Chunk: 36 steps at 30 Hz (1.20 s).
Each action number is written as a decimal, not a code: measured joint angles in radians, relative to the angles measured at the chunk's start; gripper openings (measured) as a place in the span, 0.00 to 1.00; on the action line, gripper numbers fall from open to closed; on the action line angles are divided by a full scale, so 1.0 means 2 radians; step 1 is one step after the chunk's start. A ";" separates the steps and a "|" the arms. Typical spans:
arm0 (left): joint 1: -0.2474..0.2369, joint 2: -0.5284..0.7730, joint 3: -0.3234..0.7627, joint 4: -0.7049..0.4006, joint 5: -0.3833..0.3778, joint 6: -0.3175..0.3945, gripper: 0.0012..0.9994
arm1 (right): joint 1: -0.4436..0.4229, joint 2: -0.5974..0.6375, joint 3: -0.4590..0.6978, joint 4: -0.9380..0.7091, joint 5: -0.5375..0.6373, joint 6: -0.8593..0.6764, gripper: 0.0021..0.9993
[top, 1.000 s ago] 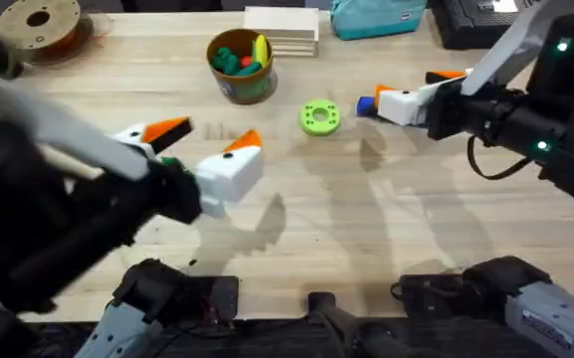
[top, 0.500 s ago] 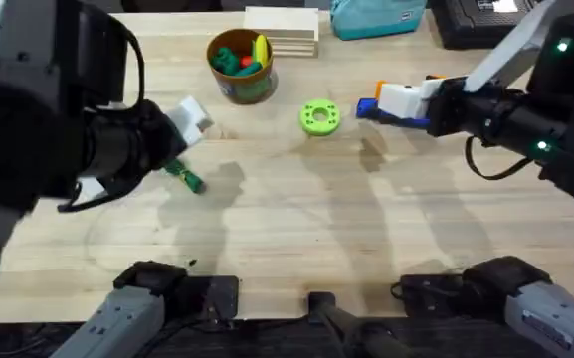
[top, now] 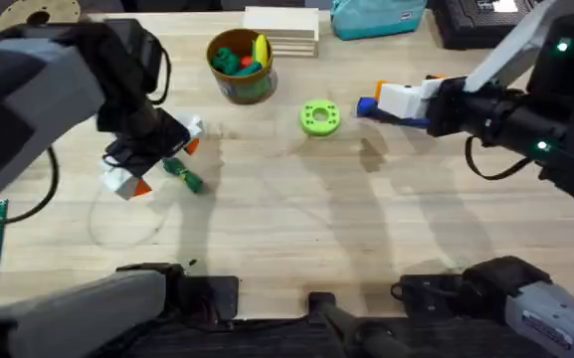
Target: Pick up the gripper from the table and insert it into the empty holder that is missing its gripper. Then pick up a screw, insert it into the mounting hole, and use the screwdriver to tighten it. Finally, clean up the table by picking up the vegetable and placing it into the bucket.
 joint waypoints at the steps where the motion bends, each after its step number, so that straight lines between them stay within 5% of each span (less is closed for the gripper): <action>1: 0.000 0.010 0.000 0.007 0.000 0.000 0.99 | 0.000 0.000 0.000 0.000 0.000 0.000 0.87; 9: 0.000 0.071 -0.018 0.076 0.002 0.000 0.99 | 0.000 0.000 0.000 0.000 0.000 0.000 0.88; 11: 0.000 0.076 -0.033 0.089 0.005 -0.001 0.92 | 0.000 0.000 0.000 0.000 0.000 0.000 0.88; 13: 0.000 0.075 -0.038 0.100 0.012 -0.003 0.76 | 0.000 0.000 0.000 0.000 0.000 0.000 0.88; 18: 0.000 0.074 -0.040 0.099 0.017 -0.004 0.05 | 0.000 0.000 0.000 0.000 0.000 0.000 0.88; 25: 0.000 0.071 -0.023 0.033 0.024 -0.004 0.02 | 0.000 0.000 0.000 0.000 0.000 0.000 0.88; 29: 0.000 0.054 0.060 0.020 0.061 -0.002 0.02 | 0.000 0.000 0.000 0.000 0.000 0.000 0.88; 32: 0.000 0.044 0.133 0.055 0.095 0.011 0.02 | 0.000 0.000 0.000 0.000 0.000 0.000 0.88; 36: -0.009 0.032 0.186 0.167 0.139 0.065 0.02 | 0.000 0.000 0.000 0.000 0.000 0.000 0.88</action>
